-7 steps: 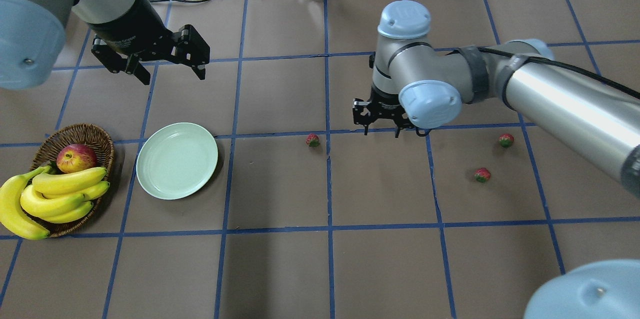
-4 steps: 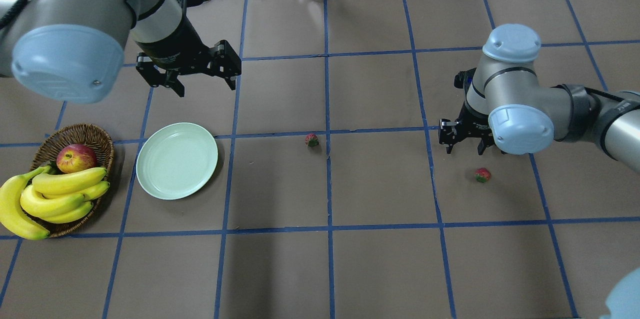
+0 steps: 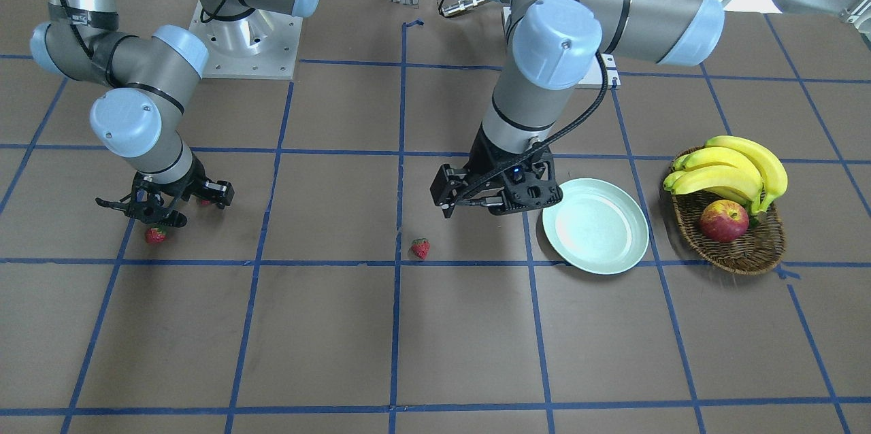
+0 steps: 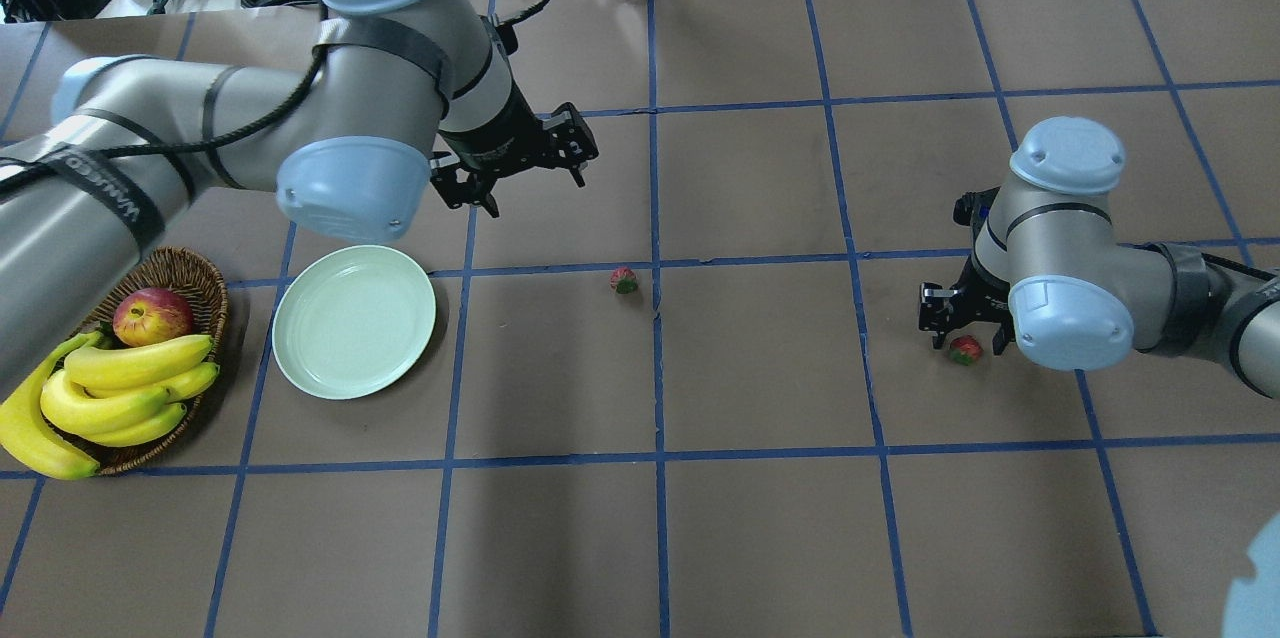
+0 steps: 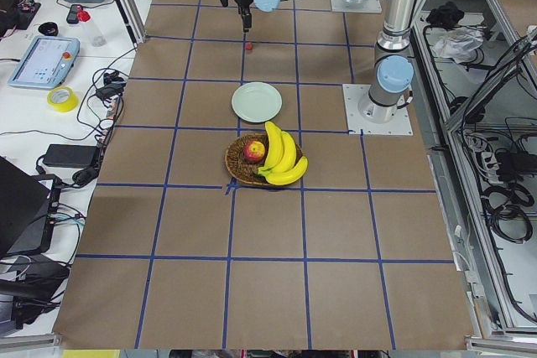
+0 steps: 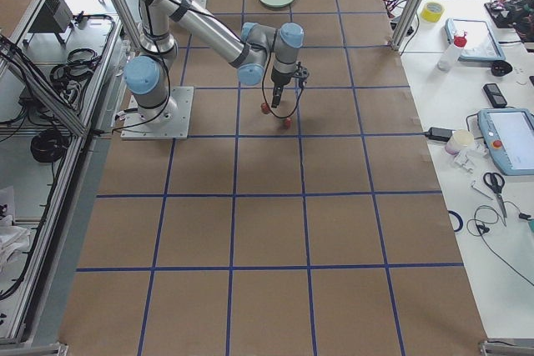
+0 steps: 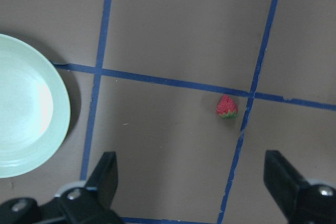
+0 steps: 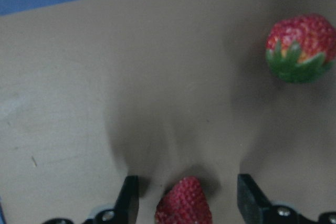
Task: Collect all strawberries into plate
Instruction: 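Move the right gripper to a second strawberry while the left reaches center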
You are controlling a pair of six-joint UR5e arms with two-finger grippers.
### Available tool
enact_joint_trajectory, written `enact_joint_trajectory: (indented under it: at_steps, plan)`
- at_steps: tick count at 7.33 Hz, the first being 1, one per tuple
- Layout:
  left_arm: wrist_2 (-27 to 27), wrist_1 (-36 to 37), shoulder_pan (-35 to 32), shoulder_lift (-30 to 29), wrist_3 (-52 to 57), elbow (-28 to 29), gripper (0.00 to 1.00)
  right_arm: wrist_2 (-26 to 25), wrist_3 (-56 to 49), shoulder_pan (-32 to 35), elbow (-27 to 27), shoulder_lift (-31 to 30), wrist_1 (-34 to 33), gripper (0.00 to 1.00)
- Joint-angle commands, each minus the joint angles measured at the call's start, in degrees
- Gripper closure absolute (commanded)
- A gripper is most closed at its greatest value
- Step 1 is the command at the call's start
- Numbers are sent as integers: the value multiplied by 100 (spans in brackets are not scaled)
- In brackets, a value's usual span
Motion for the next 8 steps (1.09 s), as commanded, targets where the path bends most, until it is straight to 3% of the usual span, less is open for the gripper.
enact_joint_trajectory:
  at_steps: [1, 2, 3, 5, 6, 7, 8]
  plan:
    - [6, 476, -404, -714, -402, -22, 0, 0, -132, -14, 5, -5, 57, 66]
    - [58, 486, -483, -918, -569, -39, 0, 9, -141, 3, 5, -5, 75, 78]
    - [59, 660, -484, -1068, -562, -57, 3, 18, -142, 21, 5, -14, 75, 81]
    - [58, 758, -484, -1481, -676, -74, 7, 36, -133, 64, -213, -23, 266, 81]
    - [50, 855, -484, -1630, -650, -75, 16, 349, -115, 274, -607, -14, 686, 81]
    - [50, 890, -484, -1667, -658, -75, 16, 448, -98, 606, -837, 47, 873, 81]
    - [50, 908, -519, -1667, -737, -83, 27, 553, -28, 975, -848, 73, 848, 81]
